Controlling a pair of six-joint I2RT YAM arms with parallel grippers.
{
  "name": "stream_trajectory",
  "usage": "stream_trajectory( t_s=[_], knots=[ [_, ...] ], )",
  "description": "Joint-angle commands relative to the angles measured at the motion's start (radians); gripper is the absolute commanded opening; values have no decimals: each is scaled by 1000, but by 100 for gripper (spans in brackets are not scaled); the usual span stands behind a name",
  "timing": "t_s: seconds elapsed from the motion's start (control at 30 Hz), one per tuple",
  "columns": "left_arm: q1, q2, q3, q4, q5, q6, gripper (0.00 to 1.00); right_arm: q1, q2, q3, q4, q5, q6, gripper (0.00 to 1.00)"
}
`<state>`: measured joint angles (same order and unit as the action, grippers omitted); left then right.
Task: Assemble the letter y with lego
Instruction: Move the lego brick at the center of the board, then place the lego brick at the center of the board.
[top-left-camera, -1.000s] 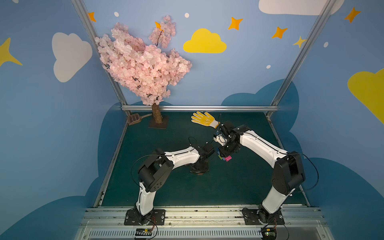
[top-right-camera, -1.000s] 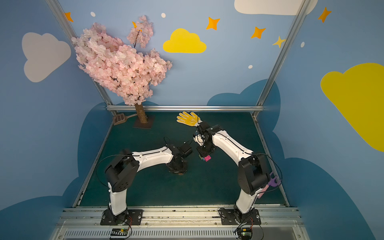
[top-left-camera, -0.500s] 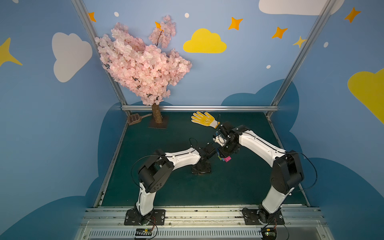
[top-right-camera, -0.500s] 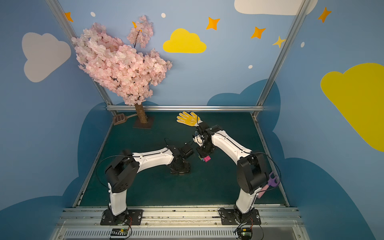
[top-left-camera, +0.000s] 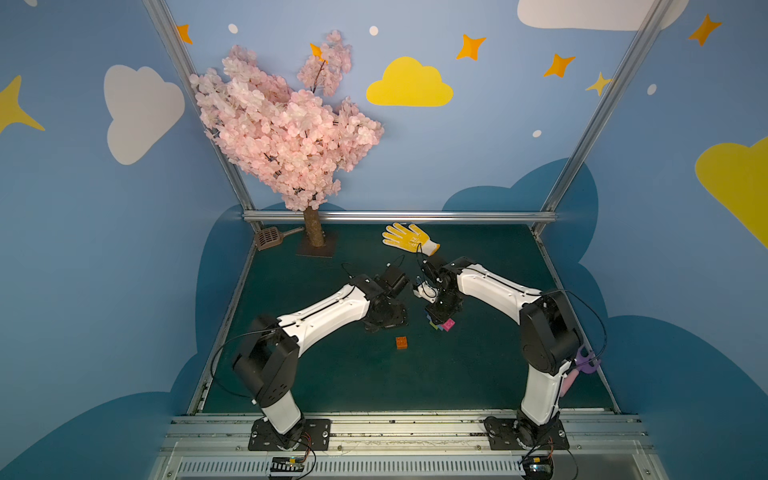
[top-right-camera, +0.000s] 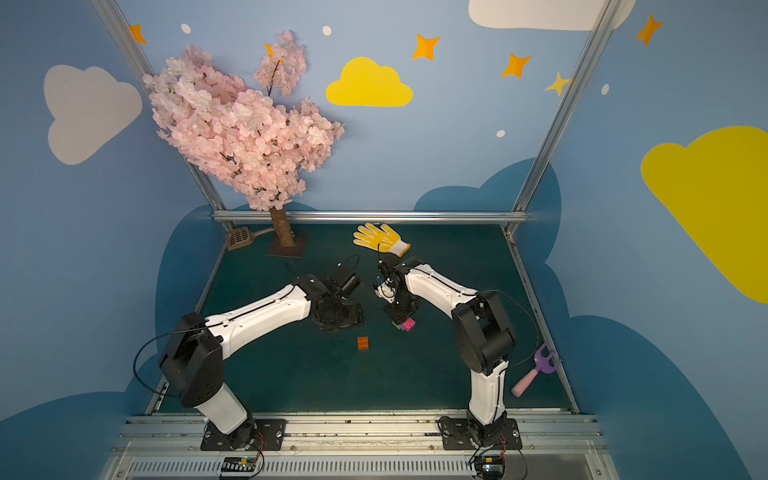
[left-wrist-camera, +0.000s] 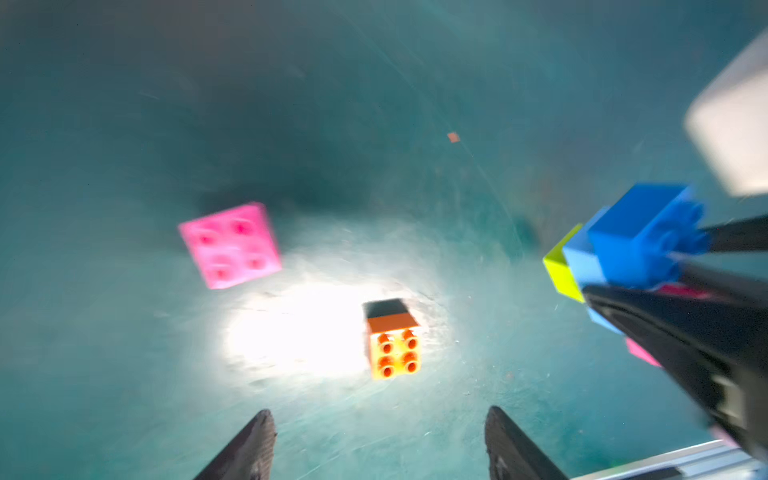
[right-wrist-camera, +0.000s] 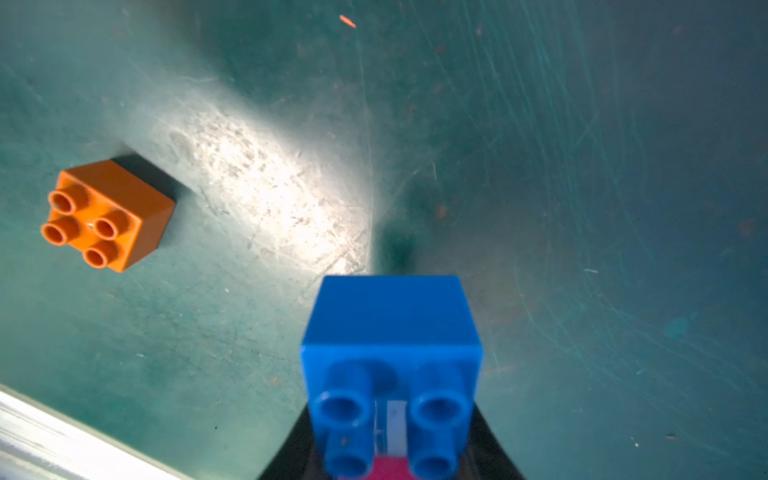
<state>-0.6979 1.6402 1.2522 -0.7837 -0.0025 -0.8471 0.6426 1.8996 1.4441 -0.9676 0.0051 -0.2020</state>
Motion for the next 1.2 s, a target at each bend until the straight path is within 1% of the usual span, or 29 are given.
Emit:
stream_trajectory(
  t_s=[0.0, 0.2, 0.43, 0.53, 0.77, 1.0, 1.07, 1.17],
  knots=[
    [44, -26, -68, 3, 30, 33, 80, 8, 9, -27, 24, 38, -8, 0],
    [93, -57, -131, 13, 41, 34, 80, 17, 9, -43, 44, 70, -5, 0],
    [105, -42, -139, 26, 54, 30, 80, 20, 22, -46, 46, 72, 0, 3],
    [104, -42, -138, 30, 58, 30, 80, 20, 24, -54, 52, 71, 1, 6],
    [113, -51, -138, 30, 58, 31, 80, 22, 26, -70, 65, 61, -4, 9],
    [115, -39, -137, 35, 65, 28, 80, 23, 28, -73, 68, 66, -5, 16],
    [115, -36, -136, 38, 67, 26, 80, 23, 28, -74, 71, 67, -2, 20],
    [115, -34, -133, 37, 66, 29, 80, 24, 30, -76, 79, 68, 6, 21]
  ],
)
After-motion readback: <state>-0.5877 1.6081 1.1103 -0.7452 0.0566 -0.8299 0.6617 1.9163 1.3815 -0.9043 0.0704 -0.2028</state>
